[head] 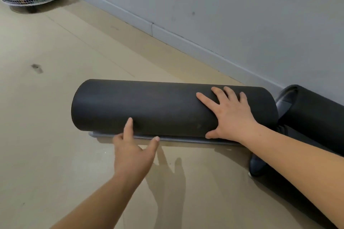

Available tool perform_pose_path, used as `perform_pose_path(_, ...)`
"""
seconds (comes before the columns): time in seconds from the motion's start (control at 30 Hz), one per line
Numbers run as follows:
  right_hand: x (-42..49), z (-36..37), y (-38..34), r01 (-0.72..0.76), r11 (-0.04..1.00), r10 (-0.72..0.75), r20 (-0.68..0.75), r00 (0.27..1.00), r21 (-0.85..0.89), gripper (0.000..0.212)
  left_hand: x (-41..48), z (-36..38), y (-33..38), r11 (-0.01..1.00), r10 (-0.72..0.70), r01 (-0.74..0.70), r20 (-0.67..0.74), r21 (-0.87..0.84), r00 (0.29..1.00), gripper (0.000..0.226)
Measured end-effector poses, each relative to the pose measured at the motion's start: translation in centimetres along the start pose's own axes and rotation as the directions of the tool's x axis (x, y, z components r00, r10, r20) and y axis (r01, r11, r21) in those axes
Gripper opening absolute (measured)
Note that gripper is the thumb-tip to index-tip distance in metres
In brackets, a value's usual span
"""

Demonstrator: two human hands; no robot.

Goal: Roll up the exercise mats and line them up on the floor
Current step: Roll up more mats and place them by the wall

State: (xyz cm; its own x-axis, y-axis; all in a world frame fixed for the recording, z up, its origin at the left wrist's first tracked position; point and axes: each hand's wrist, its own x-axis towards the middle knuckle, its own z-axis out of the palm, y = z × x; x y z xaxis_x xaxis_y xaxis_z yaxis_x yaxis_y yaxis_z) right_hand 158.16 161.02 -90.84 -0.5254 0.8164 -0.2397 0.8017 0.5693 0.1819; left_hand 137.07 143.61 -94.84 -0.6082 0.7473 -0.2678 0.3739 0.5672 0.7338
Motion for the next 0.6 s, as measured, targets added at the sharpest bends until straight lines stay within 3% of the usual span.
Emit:
perform_pose_path(0.1,0.2,-0.3,1.9,0.045,0.998,-0.042,0.054,0.998,-0.046,0.140,-0.5,4.5,2.2,0.957,-0.075,0.120,0.177,-0.263,0.981,0.131)
perform_pose_path(0.23,0.8,-0.2,3.5,0.056,0.997,-0.053,0.056,0.997,-0.055,0.145,1.6,7.2,5.3,0.932,-0.140,0.163,0.095,-0.324,0.986,0.144)
perform_pose_path(0.4,2.7,1.1,3.6,-0.049,0.998,0.049,-0.033,0.998,-0.026,0.142,8.0,7.7,7.2,0.967,-0.086,0.096,0.054,-0.236,0.995,0.139)
perform_pose_path(0.53,4.6,2.0,3.7,-0.189,0.982,0.189,-0.074,0.979,0.005,0.138,13.8,7.7,10.3,0.956,-0.014,0.085,0.247,-0.280,0.969,0.131)
perform_pose_path(0.6,5.4,2.1,4.1,-0.227,0.973,0.230,-0.067,0.971,0.044,0.138,14.0,9.3,11.8,0.957,-0.014,0.082,0.239,-0.278,0.971,0.118)
